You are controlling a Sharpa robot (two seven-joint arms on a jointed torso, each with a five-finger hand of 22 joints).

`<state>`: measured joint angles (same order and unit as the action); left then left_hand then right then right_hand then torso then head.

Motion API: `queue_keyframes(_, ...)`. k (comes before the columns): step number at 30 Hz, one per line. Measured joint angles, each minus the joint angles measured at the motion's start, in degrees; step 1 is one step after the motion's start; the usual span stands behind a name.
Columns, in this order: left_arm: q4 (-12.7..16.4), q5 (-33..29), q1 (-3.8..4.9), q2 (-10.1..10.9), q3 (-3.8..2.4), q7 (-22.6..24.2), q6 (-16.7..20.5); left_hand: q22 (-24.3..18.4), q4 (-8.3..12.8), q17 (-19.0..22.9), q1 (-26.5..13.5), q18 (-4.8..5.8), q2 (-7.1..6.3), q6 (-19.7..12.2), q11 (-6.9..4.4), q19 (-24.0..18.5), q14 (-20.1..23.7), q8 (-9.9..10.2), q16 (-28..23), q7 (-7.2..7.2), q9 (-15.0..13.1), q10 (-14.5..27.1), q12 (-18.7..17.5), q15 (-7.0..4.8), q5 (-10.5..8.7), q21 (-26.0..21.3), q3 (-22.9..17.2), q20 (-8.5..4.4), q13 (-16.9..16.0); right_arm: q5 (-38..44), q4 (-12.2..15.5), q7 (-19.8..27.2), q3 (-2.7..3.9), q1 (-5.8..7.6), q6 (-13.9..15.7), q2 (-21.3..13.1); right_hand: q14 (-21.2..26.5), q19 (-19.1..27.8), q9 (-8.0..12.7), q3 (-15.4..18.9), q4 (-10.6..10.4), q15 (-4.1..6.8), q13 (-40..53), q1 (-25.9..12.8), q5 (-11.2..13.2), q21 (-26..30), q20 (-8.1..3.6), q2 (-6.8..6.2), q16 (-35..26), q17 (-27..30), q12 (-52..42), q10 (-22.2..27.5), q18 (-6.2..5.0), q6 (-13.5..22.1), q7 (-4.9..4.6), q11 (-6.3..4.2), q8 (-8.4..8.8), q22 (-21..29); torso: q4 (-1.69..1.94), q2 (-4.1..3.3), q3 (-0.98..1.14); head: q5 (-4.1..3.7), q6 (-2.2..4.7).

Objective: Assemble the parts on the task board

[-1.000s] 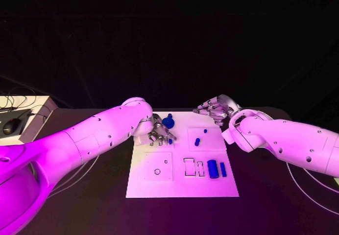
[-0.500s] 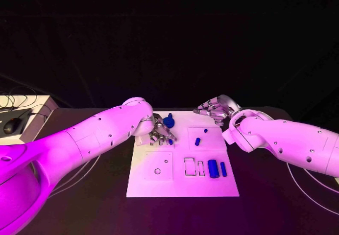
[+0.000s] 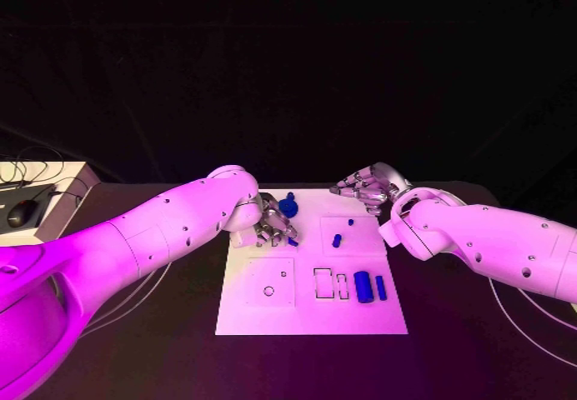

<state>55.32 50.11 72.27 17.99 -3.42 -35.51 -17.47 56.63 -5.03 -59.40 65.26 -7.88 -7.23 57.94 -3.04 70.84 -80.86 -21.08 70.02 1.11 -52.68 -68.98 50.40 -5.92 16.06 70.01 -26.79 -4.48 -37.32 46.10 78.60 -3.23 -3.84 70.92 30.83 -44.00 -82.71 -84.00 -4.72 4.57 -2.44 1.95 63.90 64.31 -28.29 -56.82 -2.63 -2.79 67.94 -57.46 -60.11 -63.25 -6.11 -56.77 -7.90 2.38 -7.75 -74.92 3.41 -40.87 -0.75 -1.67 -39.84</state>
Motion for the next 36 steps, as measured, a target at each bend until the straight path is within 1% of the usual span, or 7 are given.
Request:
queue_keyframes(5, 0.2, -0.3, -0.06, 0.2, 0.02, 0.3, 0.1, 0.3, 0.0, -0.2, -0.7, 0.00, 0.68, -0.1, 0.01, 0.0, 0.0, -0.5, 0.0, 0.10, -0.4, 0.0, -0.2, 0.00, 0.21, 0.0, 0.0, 0.00, 0.1, 0.0, 0.0, 0.0, 0.00, -0.03, 0.0, 0.0, 0.0, 0.0, 0.0, 0.0, 0.0, 0.00, 0.0, 0.0, 0.0, 0.0, 0.00, 0.00, 0.0, 0.0, 0.0, 0.0, 0.00, 0.0, 0.01, 0.00, 0.00, 0.0, -0.01, -0.01, 0.00, 0.01, 0.01)
queue_keyframes(15, 2.3, -1.0, -0.15, 1.7, 0.02, 0.5, 0.9, 1.4, 0.2, -0.7, -0.7, 0.00, 0.74, 0.1, -0.22, 0.3, 0.0, -0.6, 0.0, -0.13, -0.5, -0.7, -0.3, 0.00, 2.80, -0.2, 0.2, -0.29, 0.2, 0.0, -0.1, 0.0, 0.00, -0.17, 0.0, -0.1, 0.0, 0.0, 0.0, 0.2, 0.2, 0.00, 0.0, 0.0, 0.0, 0.2, 0.00, 0.00, 0.0, 0.1, 0.0, 0.0, 0.00, -0.1, 0.06, 0.00, 0.22, 0.0, 0.08, 0.06, 0.03, 0.24, 0.16)
queue_keyframes(18, 3.8, -1.1, -0.15, 2.9, -0.02, 0.5, 1.4, 2.0, 0.2, -1.0, -0.7, 0.01, 0.74, 0.2, -0.24, 0.6, -0.1, -0.9, 0.0, -0.12, -0.7, -1.1, -0.5, -0.10, 3.96, 0.1, 0.2, -0.64, 0.2, 0.0, -0.1, 0.0, 0.00, -0.22, -0.1, -0.2, 0.0, 0.0, 0.0, 0.2, 0.2, 0.00, 0.0, 0.0, 0.0, 0.2, 0.00, 0.00, 0.0, 0.1, 0.0, 0.0, 0.00, -0.1, 0.07, 0.00, 0.22, 0.0, 0.11, 0.17, 0.03, 0.34, 0.18)
queue_keyframes(20, 4.8, -1.1, -0.14, 3.9, -0.03, 0.5, 1.7, 2.5, 0.2, -1.2, -0.7, 0.79, 0.74, 0.4, -0.24, 1.0, -0.2, -1.0, 0.0, 0.08, -0.9, -1.1, -0.5, -0.23, 4.52, 0.4, 0.2, -1.04, 0.2, 0.0, -0.2, 0.0, 0.00, -0.27, -0.1, -0.3, 0.0, 0.0, 0.0, 0.2, 0.2, 0.00, 0.0, 0.0, 0.0, 0.2, 0.00, 0.00, 0.0, 0.1, 0.0, 0.0, 0.00, -0.1, 0.07, 0.00, 0.22, 0.0, 0.16, 0.30, 0.06, 0.40, 0.10)
queue_keyframes(25, 7.6, -1.0, -0.10, 6.5, -0.06, 0.5, 3.1, 3.3, 1.8, -1.5, -0.7, 0.95, 0.74, 1.0, 0.08, 1.5, -0.5, -1.3, 0.5, 0.69, -0.9, -1.8, -0.8, -0.51, 4.86, 0.5, 1.8, -1.54, 0.0, 0.0, -0.5, 0.1, -0.01, -0.35, 0.0, -0.6, 0.0, 0.0, 0.0, 0.2, 0.3, 0.00, 0.0, 0.0, 0.0, 0.2, 0.00, 0.00, 0.0, 0.1, 0.0, 0.0, 0.00, -0.1, 0.08, 0.00, 0.22, 0.0, 0.35, 0.68, 0.13, 0.50, -0.25)
queue_keyframes(27, 8.8, -0.9, -0.09, 7.7, -0.08, 0.5, 3.8, 3.5, 2.4, -1.3, -0.3, 1.78, 0.26, 1.7, 0.05, 1.8, -0.5, -0.8, 0.5, 0.78, -0.9, -2.4, -1.0, -0.51, 4.86, 0.5, 2.4, -1.75, -0.1, 0.0, -0.5, 0.1, -0.01, -0.35, 0.0, -0.6, 0.0, 0.0, 0.0, 0.1, 0.4, 0.00, 0.0, 0.0, 0.0, 0.2, 0.00, 0.00, 0.0, 0.1, 0.0, 0.0, 0.00, -0.1, 0.08, 0.00, 0.22, 0.0, 0.40, 0.79, 0.16, 0.61, -0.35)
queue_keyframes(36, 11.9, -0.1, -0.14, 10.4, -0.10, 0.5, 6.6, 4.1, 2.4, -0.2, -0.1, 2.23, 0.13, 2.3, 0.38, 1.9, -0.5, -0.4, 0.5, 0.84, -0.9, -3.2, -1.0, -0.93, 4.86, 0.5, 2.4, -2.40, -0.2, 0.1, -0.6, 0.1, 0.00, -0.38, 0.0, -0.8, 0.0, 0.0, 0.0, 0.1, 0.4, 0.00, 0.0, 0.0, 0.0, 0.4, 0.00, 0.00, 0.0, 0.1, 0.0, 0.0, 0.00, -0.1, 0.09, 0.00, 0.22, 0.0, 0.44, 1.06, 0.20, 0.90, -0.68)
